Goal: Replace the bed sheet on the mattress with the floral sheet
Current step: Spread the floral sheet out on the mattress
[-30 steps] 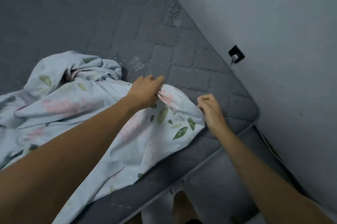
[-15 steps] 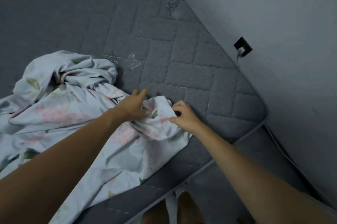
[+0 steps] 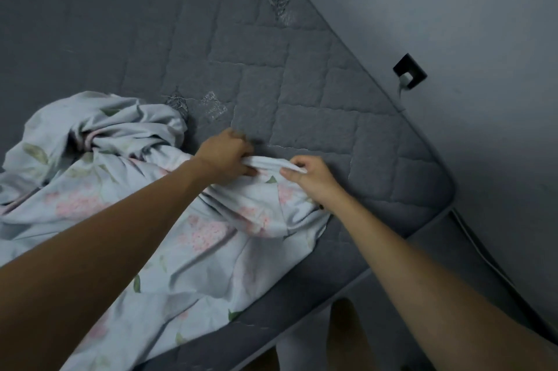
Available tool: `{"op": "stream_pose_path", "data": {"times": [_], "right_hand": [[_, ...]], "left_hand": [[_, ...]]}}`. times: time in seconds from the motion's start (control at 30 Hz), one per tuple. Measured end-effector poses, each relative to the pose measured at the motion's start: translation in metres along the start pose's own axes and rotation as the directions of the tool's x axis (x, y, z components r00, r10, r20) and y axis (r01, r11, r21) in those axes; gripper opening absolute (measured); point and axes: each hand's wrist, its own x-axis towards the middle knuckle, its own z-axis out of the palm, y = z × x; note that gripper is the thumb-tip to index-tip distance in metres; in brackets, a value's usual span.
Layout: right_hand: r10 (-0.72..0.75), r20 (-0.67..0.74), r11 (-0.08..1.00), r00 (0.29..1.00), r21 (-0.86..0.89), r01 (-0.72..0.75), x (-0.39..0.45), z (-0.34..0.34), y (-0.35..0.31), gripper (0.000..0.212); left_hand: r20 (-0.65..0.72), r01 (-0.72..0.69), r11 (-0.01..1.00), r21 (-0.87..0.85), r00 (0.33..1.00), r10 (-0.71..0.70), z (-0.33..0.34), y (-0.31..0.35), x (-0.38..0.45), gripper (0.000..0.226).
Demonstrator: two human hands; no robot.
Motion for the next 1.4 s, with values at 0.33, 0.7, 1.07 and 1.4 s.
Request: {"op": "stream_pose_path", "data": {"times": [0.33,0.7,1.07,1.4], "right_hand": [[-0.151,-0.515,0.988,0.844,-0.097,0.117,-0.027,-0.182,-0.026,0.024],[-0.076,-0.159,0.894,0.984,-0.449,-0.003,0.024,-0.180,0.002,0.055],[0.321,0.265,0.600,0.909,-0.800,0.022,0.142,-0.066,-0.086,0.041],[-0.033,0.134,0.977,0.990,-0.206,0.061,0.138,-0.106,-0.103,0.021]], "left_hand": [[-0.334,-0.225,0.942,-0.250,0.933,0.134,-0.101,0.156,0.093,0.036],[0.129,0.134,0.973,-0.186,0.985,-0.111,-0.042,0.064,0.096,0.084],[0.435,0.205,0.979,0.008,0.881,-0.188,-0.073,-0.021,0.060,0.054],[-0.079,0.316,0.942,-0.110,0.942,-0.325,-0.100,-0.035,0.072,0.022]]}}
